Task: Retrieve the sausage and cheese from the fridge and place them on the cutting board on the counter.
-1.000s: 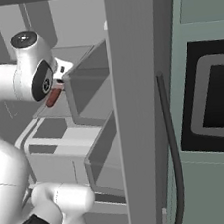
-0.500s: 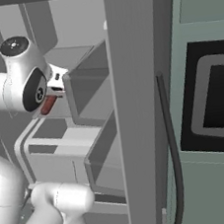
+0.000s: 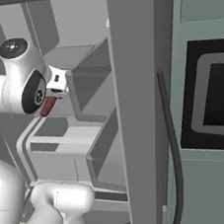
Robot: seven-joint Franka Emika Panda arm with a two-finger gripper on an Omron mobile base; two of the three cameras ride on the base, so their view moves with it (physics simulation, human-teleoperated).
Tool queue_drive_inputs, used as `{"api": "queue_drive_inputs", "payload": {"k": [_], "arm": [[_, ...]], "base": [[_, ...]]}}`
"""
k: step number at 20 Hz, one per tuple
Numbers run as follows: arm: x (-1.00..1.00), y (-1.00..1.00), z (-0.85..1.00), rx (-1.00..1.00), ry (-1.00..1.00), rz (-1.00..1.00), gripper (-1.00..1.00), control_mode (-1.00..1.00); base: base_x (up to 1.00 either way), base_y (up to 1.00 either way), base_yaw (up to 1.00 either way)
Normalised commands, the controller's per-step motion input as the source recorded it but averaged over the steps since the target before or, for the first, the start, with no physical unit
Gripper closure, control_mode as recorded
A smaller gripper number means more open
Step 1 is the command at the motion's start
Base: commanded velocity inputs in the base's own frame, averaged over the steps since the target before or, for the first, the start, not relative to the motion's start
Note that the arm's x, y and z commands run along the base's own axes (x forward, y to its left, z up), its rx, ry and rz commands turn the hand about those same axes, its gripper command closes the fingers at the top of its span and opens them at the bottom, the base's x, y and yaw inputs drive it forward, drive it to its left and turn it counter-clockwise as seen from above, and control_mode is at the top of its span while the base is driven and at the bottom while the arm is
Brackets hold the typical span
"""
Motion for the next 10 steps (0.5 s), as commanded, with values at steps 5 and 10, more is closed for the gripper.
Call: {"api": "queue_drive_inputs", "payload": {"k": [5,10], "arm": [[0.0,0.0,0.0,0.0,0.0,0.0,1.0,1.0],[0.0,0.0,0.0,0.0,0.0,0.0,1.0,1.0]], "base": [[-0.56,0.04,0.19],[-0.25,0.04,0.28]]}}
